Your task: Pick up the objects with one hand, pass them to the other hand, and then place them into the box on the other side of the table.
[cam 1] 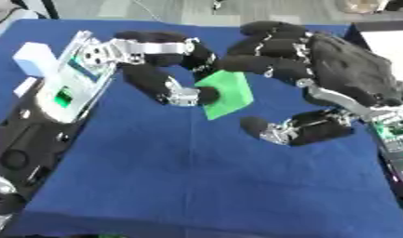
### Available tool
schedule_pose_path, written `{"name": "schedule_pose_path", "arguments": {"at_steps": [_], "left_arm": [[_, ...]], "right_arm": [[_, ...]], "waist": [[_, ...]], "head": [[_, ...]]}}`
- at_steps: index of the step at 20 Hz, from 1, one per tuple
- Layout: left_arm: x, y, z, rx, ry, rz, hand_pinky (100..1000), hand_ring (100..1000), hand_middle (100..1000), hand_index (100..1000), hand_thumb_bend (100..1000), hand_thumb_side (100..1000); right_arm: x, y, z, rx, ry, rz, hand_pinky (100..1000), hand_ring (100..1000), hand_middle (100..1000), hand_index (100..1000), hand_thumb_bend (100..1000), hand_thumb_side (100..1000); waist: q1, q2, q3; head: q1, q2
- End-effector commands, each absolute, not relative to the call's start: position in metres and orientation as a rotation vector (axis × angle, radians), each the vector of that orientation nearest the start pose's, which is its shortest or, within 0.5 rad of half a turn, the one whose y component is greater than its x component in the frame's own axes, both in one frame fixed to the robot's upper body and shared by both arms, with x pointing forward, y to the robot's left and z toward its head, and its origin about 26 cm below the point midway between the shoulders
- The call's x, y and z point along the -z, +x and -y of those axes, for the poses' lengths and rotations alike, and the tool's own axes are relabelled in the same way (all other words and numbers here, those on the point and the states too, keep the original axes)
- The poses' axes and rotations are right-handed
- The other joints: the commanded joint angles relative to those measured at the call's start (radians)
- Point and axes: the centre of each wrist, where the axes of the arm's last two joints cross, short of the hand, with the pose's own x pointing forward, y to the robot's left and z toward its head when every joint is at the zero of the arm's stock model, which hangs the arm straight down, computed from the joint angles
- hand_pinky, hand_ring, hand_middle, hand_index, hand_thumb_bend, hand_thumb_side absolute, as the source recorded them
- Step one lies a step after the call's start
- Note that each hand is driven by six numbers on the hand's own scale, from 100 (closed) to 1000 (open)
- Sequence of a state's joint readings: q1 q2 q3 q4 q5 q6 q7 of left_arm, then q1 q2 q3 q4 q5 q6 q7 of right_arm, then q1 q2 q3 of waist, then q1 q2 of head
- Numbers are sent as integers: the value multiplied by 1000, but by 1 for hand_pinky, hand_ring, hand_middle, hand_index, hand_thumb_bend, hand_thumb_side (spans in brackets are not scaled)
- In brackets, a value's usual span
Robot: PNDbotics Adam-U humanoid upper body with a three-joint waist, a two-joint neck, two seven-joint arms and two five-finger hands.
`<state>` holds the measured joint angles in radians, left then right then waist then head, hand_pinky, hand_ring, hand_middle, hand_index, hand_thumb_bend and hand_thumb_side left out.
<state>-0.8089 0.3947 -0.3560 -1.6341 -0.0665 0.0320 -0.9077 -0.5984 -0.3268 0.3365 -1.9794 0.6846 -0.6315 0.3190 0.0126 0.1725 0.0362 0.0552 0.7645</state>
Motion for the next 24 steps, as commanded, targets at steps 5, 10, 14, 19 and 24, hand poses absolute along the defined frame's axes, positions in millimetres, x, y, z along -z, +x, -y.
{"name": "schedule_pose_path", "arguments": {"at_steps": [5,10,14,19,24], "left_arm": [[-267,369,-151,1830,-282,1694,668,484,398,622,149,606],[-270,366,-150,1839,-287,1704,667,481,396,621,140,601],[-271,364,-149,1842,-295,1706,667,480,394,623,140,598],[-271,362,-150,1841,-314,1710,669,479,393,623,130,600],[-271,361,-151,1832,-333,1713,669,478,392,622,125,601]], "right_arm": [[-257,299,151,1639,426,-2376,935,829,777,956,278,198],[-257,299,150,1636,419,-2371,935,829,775,954,280,193],[-258,299,150,1638,419,-2359,934,831,778,955,278,187],[-259,299,150,1641,425,-2342,927,829,779,955,277,188],[-260,299,150,1642,432,-2331,921,827,777,954,275,179]], "waist": [[0,-19,2],[0,-20,2],[0,-21,2],[-1,-21,2],[-2,-20,1]], "head": [[1,5],[2,5],[2,5],[3,5],[4,5]]}}
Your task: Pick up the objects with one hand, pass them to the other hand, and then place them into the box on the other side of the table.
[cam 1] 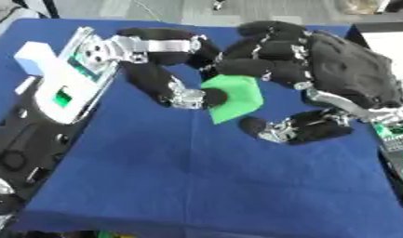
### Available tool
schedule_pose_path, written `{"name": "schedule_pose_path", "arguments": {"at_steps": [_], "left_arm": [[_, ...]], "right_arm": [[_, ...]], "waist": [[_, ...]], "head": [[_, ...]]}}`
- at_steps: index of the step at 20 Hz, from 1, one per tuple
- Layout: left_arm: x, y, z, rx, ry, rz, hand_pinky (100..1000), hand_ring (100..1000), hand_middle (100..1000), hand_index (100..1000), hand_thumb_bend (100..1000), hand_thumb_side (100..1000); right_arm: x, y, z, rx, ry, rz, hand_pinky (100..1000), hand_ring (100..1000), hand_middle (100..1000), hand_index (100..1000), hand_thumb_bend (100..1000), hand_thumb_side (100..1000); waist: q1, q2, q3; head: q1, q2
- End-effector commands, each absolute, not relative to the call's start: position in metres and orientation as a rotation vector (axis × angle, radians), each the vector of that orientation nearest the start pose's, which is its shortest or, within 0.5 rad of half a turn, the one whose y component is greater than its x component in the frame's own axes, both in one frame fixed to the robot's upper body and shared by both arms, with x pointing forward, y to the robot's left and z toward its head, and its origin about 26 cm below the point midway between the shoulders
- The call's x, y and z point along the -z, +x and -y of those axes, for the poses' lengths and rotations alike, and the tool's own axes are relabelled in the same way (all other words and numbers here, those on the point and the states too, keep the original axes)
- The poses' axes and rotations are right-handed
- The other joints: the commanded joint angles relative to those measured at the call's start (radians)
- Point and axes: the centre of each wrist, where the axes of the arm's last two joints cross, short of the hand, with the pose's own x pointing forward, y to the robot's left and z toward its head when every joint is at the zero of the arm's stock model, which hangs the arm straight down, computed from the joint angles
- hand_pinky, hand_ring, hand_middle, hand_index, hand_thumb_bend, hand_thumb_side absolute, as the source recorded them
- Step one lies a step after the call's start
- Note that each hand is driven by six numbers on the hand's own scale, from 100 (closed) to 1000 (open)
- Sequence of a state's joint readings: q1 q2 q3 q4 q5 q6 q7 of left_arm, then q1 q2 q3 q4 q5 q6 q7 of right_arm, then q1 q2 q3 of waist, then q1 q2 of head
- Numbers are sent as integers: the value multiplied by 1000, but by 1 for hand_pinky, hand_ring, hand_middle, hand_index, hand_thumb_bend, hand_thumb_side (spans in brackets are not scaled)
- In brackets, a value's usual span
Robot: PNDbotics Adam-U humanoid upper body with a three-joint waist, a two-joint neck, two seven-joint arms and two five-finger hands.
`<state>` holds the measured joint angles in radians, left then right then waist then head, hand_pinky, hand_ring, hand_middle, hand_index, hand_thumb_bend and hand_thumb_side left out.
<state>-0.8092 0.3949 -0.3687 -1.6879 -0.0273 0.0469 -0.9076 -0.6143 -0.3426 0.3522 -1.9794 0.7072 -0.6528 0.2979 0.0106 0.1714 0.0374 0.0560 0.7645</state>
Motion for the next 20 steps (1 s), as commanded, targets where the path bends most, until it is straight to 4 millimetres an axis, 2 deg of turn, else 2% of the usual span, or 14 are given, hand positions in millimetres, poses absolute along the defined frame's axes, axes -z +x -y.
{"name": "schedule_pose_path", "arguments": {"at_steps": [1,5,9,16,19,20], "left_arm": [[-272,361,-151,1830,-335,1713,669,479,392,622,123,601],[-272,360,-152,1828,-340,1714,669,479,392,622,119,603],[-272,359,-152,1828,-340,1716,669,479,392,622,115,604],[-272,359,-151,1831,-348,1712,669,491,393,623,110,607],[-272,358,-151,1831,-348,1711,669,491,393,623,110,607],[-272,358,-151,1830,-347,1711,669,493,396,625,108,612]], "right_arm": [[-260,299,150,1641,432,-2330,920,826,777,954,275,178],[-260,299,150,1638,432,-2330,915,821,769,952,268,158],[-260,299,150,1626,441,-2336,900,808,743,944,251,100],[-259,299,150,1607,473,-2333,883,792,673,930,200,100],[-259,299,150,1602,479,-2335,883,792,673,930,200,100],[-259,299,150,1597,481,-2342,840,753,576,903,151,100]], "waist": [[0,-19,0],[0,-18,-1],[0,-18,-2],[1,-19,-3],[1,-19,-3],[1,-19,-3]], "head": [[4,5],[5,5],[7,5],[9,5],[9,5],[10,5]]}}
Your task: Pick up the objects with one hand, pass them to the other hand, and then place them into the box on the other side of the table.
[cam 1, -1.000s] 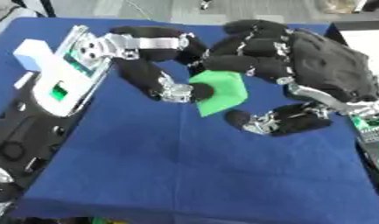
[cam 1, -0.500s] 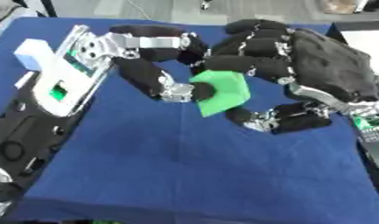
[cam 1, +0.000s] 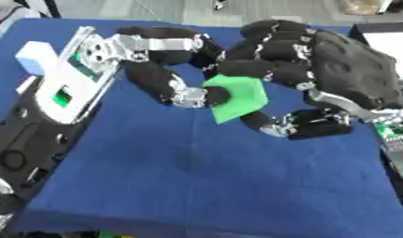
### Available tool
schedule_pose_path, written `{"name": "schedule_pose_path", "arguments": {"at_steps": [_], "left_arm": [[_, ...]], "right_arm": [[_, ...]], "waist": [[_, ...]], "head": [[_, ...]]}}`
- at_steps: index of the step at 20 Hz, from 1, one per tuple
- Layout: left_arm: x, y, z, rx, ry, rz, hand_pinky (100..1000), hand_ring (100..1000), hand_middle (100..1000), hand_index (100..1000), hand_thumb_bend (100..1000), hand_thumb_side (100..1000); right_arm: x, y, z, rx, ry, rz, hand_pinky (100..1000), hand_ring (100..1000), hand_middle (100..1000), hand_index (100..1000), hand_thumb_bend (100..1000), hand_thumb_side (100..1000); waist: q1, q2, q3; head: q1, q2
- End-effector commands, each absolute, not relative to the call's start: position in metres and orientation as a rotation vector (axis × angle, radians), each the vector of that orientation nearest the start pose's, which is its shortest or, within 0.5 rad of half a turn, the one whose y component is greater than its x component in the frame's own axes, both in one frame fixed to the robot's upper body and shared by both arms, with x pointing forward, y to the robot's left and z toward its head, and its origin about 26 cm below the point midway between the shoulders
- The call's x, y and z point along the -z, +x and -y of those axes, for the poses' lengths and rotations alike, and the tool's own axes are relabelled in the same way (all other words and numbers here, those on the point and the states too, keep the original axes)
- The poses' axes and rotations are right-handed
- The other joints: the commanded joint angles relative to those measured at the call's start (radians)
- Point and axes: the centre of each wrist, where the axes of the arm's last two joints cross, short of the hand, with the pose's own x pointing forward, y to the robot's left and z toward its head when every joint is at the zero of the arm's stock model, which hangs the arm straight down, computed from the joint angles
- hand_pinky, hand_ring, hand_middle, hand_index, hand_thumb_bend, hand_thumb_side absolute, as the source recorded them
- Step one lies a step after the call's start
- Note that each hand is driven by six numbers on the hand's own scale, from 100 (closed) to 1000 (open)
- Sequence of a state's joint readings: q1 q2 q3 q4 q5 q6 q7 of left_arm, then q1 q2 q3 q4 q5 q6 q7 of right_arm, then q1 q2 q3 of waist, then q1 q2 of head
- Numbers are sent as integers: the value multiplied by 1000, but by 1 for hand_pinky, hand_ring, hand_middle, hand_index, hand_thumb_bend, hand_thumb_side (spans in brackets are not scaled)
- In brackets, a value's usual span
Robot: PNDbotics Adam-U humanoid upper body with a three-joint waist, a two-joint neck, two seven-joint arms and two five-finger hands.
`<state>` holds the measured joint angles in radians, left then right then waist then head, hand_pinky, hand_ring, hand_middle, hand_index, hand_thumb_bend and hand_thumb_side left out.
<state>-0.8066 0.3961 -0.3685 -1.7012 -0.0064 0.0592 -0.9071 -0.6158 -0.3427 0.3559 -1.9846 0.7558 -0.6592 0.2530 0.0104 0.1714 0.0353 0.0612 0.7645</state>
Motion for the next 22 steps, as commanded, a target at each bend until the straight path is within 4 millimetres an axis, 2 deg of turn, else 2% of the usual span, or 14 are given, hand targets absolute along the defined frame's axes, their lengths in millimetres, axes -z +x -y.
{"name": "schedule_pose_path", "arguments": {"at_steps": [1,2,3,8,11,22], "left_arm": [[-272,359,-152,1829,-344,1711,670,494,399,629,116,619],[-272,359,-152,1829,-342,1711,670,494,399,629,116,619],[-272,359,-152,1828,-340,1711,671,500,410,641,147,654],[-269,362,-154,1823,-331,1699,681,526,466,687,225,731],[-267,364,-155,1818,-325,1693,697,571,519,731,326,798],[-258,374,-158,1782,-346,1670,737,656,647,812,449,918]], "right_arm": [[-259,299,151,1584,484,-2360,823,740,546,891,130,100],[-259,299,151,1571,486,-2376,823,740,546,891,130,100],[-259,299,151,1560,487,-2388,795,711,499,874,108,100],[-258,299,150,1505,485,-2430,786,692,485,866,100,100],[-257,298,149,1493,480,-2435,788,691,485,866,100,100],[-255,298,150,1488,462,-2443,788,688,480,866,100,100]], "waist": [[1,-19,-1],[1,-19,-1],[1,-19,-2],[1,-18,-2],[1,-18,-2],[1,-17,-3]], "head": [[5,5],[5,5],[5,5],[6,5],[6,5],[6,5]]}}
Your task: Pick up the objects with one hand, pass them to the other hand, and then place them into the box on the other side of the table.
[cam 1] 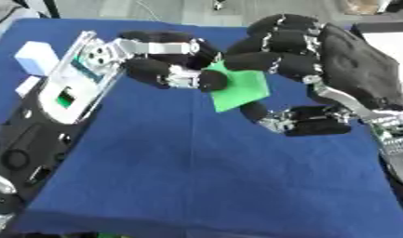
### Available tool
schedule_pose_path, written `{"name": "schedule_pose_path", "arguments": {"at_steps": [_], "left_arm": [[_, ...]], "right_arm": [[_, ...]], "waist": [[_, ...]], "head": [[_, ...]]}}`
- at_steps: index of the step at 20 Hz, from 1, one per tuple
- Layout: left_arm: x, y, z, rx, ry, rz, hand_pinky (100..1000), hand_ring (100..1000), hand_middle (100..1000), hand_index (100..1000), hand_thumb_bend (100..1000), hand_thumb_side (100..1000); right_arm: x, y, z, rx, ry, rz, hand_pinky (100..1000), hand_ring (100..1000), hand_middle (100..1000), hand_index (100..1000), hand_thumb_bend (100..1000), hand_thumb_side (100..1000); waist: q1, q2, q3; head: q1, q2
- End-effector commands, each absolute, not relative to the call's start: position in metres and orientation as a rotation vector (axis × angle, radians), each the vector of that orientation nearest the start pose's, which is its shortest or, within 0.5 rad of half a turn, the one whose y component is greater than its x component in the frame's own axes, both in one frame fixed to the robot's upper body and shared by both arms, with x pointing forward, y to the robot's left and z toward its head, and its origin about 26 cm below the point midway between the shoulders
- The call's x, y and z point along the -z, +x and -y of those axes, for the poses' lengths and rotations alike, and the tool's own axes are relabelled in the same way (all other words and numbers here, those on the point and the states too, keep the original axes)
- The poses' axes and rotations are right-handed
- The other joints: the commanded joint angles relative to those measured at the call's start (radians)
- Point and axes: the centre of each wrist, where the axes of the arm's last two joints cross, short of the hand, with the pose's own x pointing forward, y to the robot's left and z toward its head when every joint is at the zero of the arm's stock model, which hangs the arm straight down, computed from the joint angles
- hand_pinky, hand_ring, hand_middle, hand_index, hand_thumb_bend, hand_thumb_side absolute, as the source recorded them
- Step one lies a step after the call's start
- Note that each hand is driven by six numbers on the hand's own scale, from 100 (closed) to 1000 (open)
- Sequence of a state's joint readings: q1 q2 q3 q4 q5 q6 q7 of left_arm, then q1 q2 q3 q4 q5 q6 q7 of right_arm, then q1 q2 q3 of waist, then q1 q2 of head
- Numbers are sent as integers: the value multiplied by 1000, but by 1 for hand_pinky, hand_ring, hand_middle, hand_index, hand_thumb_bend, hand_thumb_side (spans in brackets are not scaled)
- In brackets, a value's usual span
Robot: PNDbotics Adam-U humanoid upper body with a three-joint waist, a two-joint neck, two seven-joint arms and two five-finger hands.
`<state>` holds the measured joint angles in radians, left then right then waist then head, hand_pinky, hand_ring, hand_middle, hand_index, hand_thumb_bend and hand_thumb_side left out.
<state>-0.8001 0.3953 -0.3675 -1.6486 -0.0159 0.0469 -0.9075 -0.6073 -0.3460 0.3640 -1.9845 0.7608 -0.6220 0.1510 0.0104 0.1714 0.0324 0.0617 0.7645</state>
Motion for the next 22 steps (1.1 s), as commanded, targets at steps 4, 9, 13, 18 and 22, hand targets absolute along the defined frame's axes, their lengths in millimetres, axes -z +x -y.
{"name": "schedule_pose_path", "arguments": {"at_steps": [4,9,13,18,22], "left_arm": [[-257,375,-159,1764,-369,1668,748,676,676,828,487,963],[-258,376,-162,1735,-400,1673,756,689,695,837,514,997],[-259,376,-165,1713,-422,1679,762,700,708,845,535,1000],[-260,376,-168,1684,-466,1687,784,733,744,863,595,1000],[-260,376,-173,1658,-494,1698,787,735,747,865,603,1000]], "right_arm": [[-255,299,151,1492,462,-2443,789,687,479,865,100,100],[-254,299,152,1497,469,-2446,790,687,478,865,100,100],[-254,299,153,1501,476,-2446,790,687,477,865,100,100],[-253,299,155,1508,486,-2447,789,687,476,866,100,100],[-253,300,159,1505,502,-2453,787,687,475,866,100,100]], "waist": [[1,-18,-1],[0,-19,-1],[0,-19,-1],[-1,-19,-2],[-1,-19,-3]], "head": [[6,5],[6,5],[6,5],[6,5],[5,5]]}}
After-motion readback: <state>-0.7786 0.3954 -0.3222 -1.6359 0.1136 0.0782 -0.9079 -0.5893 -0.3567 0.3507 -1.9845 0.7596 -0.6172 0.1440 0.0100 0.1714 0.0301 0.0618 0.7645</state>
